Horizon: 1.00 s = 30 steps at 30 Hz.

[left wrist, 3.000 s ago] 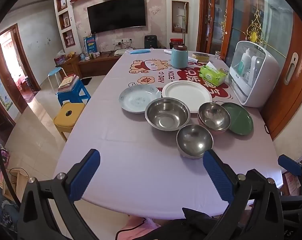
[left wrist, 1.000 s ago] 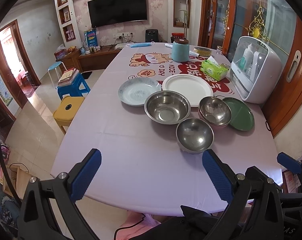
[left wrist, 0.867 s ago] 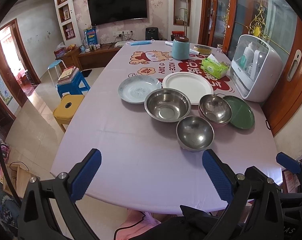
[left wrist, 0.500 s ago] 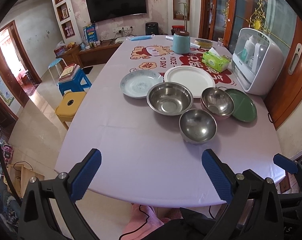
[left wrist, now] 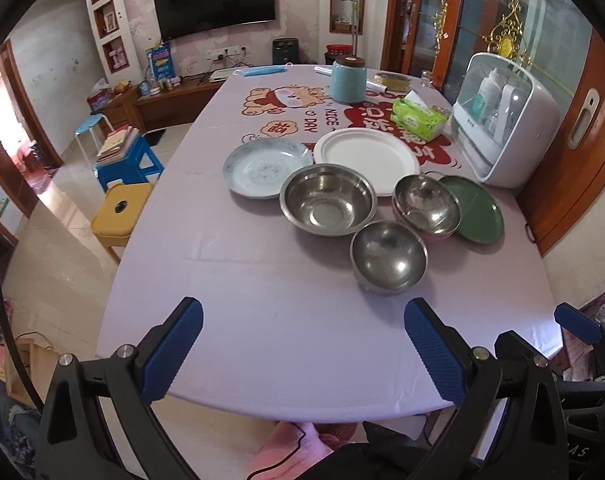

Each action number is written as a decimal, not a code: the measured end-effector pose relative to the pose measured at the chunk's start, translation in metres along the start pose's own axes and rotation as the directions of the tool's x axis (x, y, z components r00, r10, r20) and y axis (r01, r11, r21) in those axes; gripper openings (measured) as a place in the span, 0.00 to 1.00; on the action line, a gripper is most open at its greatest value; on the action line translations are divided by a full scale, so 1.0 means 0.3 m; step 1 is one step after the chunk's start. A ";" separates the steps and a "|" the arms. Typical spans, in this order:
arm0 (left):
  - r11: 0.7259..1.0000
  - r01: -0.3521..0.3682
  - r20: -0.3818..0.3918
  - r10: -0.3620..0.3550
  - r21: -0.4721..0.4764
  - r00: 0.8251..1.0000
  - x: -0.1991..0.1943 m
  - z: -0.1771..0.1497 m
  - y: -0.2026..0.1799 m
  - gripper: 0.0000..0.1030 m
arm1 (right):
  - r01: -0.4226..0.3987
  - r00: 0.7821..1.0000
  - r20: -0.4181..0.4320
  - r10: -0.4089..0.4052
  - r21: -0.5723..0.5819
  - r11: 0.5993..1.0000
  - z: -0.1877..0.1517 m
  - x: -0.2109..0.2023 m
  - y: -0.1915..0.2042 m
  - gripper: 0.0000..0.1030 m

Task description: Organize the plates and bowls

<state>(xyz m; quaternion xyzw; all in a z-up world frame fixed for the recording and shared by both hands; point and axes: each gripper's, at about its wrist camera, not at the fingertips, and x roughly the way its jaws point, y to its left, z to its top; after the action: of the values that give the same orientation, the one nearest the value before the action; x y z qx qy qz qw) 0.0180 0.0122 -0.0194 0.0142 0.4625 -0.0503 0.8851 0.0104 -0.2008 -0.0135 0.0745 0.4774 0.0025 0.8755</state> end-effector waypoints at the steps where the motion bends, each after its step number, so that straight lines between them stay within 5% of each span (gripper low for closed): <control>1: 1.000 0.011 0.001 -0.011 0.000 1.000 0.007 0.013 0.005 0.97 | 0.007 1.000 0.003 -0.007 0.004 1.000 0.007 -0.001 0.001 0.98; 16: 0.981 0.174 -0.041 -0.171 0.089 0.984 0.134 0.292 0.129 0.97 | 0.084 0.989 0.111 -0.103 0.167 0.982 0.184 0.034 0.057 0.97; 30: 0.975 0.215 -0.133 -0.205 0.059 0.970 0.319 0.494 0.175 0.97 | 0.085 0.979 0.161 -0.124 0.225 0.971 0.344 0.095 -0.049 0.97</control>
<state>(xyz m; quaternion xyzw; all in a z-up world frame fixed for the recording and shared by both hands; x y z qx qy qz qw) 0.1988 0.0466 -0.0142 0.0007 0.5143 -0.1596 0.8426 0.1113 -0.2265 0.0156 0.1443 0.3996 -0.1025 0.8994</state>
